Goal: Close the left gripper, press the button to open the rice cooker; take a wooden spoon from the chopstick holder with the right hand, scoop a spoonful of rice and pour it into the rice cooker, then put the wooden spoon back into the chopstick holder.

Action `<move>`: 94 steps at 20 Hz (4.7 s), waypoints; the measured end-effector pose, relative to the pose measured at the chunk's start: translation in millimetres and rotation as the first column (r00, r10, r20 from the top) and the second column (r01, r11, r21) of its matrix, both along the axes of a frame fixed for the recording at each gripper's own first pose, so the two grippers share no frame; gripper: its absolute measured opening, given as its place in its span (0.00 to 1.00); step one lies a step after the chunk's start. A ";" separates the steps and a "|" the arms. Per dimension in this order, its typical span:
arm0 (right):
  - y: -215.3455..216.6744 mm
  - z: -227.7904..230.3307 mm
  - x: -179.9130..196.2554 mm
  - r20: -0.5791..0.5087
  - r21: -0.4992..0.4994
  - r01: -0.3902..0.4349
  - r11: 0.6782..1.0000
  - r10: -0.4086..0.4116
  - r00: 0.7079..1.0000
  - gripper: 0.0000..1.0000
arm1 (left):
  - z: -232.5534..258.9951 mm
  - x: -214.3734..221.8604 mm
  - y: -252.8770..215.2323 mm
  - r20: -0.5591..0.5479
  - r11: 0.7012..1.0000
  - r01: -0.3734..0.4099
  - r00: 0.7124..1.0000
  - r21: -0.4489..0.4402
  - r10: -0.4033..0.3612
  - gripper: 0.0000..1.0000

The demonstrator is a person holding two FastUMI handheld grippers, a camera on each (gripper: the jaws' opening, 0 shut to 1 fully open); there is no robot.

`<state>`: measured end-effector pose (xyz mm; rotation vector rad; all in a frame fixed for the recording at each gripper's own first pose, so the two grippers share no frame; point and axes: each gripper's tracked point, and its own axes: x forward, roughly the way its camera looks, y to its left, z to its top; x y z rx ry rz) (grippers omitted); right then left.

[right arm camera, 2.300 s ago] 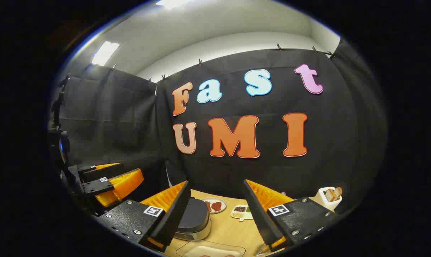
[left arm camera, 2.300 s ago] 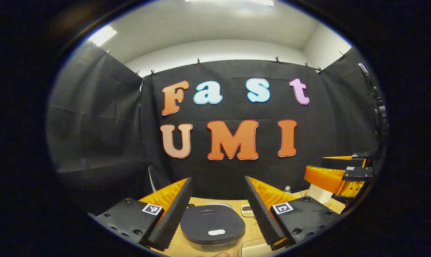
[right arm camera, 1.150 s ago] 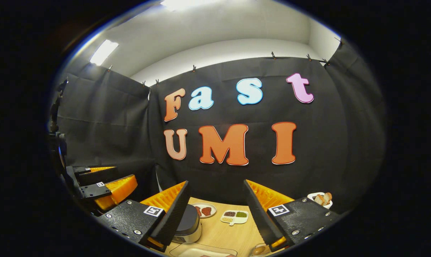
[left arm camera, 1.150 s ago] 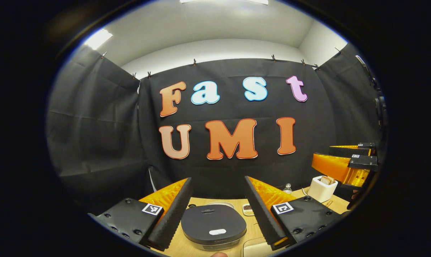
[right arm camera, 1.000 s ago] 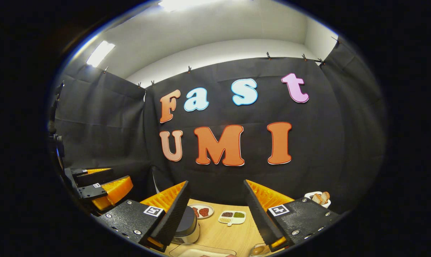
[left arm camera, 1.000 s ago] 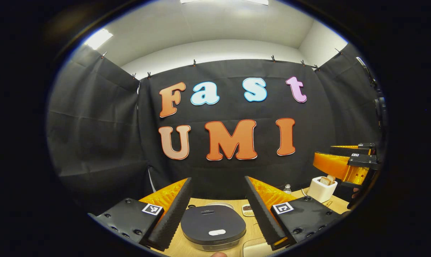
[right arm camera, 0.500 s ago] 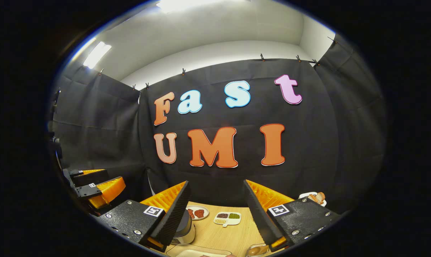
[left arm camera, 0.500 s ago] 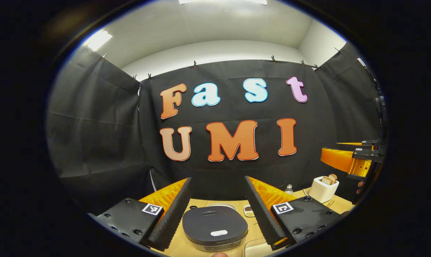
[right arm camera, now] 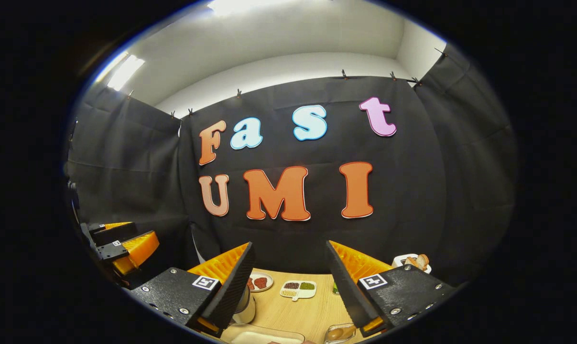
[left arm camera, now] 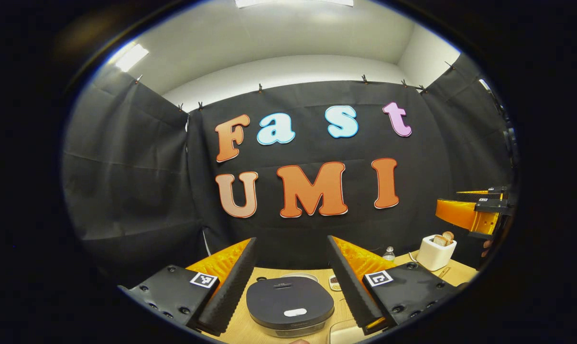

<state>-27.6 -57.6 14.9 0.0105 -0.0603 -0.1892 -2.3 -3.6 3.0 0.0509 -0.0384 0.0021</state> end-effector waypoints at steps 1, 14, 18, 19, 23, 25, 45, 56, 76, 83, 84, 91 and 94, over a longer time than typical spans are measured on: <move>-1.7 0.2 -0.4 -0.001 0.002 0.003 1.000 -0.003 1.000 0.91 | -1.7 -0.3 -1.4 0.000 1.000 0.002 1.000 0.001 -0.002 1.00; -8.9 -10.9 -1.4 -0.032 -0.009 0.021 1.000 -0.021 0.999 0.91 | -102.8 17.9 12.0 -0.355 0.993 -0.097 0.933 -0.068 0.067 0.05; -12.0 -14.2 0.7 -0.045 -0.018 0.022 1.000 -0.023 0.999 0.91 | -130.8 27.5 19.5 -0.475 0.993 -0.109 0.877 -0.046 0.074 0.05; -14.2 -15.3 1.2 -0.050 -0.021 0.024 0.999 -0.025 0.998 0.91 | -138.4 27.6 21.6 -0.499 0.992 -0.118 0.863 -0.037 0.084 0.05; -19.5 -20.9 3.2 -0.059 -0.031 0.033 0.999 -0.035 0.998 0.92 | -154.0 37.8 24.4 -0.570 0.991 -0.127 0.818 -0.046 0.078 0.05; -23.3 -24.1 3.4 -0.063 -0.038 0.039 0.999 -0.041 0.997 0.91 | -165.9 41.7 29.1 -0.623 0.988 -0.138 0.780 -0.071 0.064 0.05; -66.9 -65.1 6.9 -0.156 -0.051 0.104 0.993 -0.111 0.981 0.92 | -277.4 62.6 0.5 -0.926 0.900 -0.309 0.316 -0.308 -0.208 0.05; -63.6 -95.7 14.3 -0.238 -0.028 0.091 0.995 -0.095 0.967 0.92 | -285.8 57.8 -1.9 -0.916 0.879 -0.359 0.358 -0.313 -0.180 0.05; -77.7 -119.1 -7.0 -0.279 0.007 0.136 0.991 -0.128 0.952 0.92 | -118.3 90.2 7.8 -0.338 0.985 -0.135 0.937 -0.106 0.092 0.05; -92.1 -135.1 -16.8 -0.303 0.018 0.165 0.986 -0.152 0.941 0.92 | -78.8 60.3 4.6 -0.190 0.994 -0.097 0.978 -0.057 0.084 0.18; -94.9 -138.8 -18.9 -0.308 0.019 0.170 0.985 -0.156 0.938 0.92 | -73.4 54.3 2.9 -0.172 0.995 -0.090 0.982 -0.040 0.082 0.27; -112.6 -152.3 -24.2 -0.298 0.073 0.189 0.979 -0.160 0.941 0.89 | -65.6 22.3 -17.4 -0.114 0.996 -0.074 0.990 0.053 0.080 0.68; -123.7 -160.7 -26.3 -0.306 0.075 0.199 0.977 -0.167 0.937 0.89 | -64.2 15.1 -25.2 -0.102 0.995 -0.072 0.992 0.066 0.078 0.73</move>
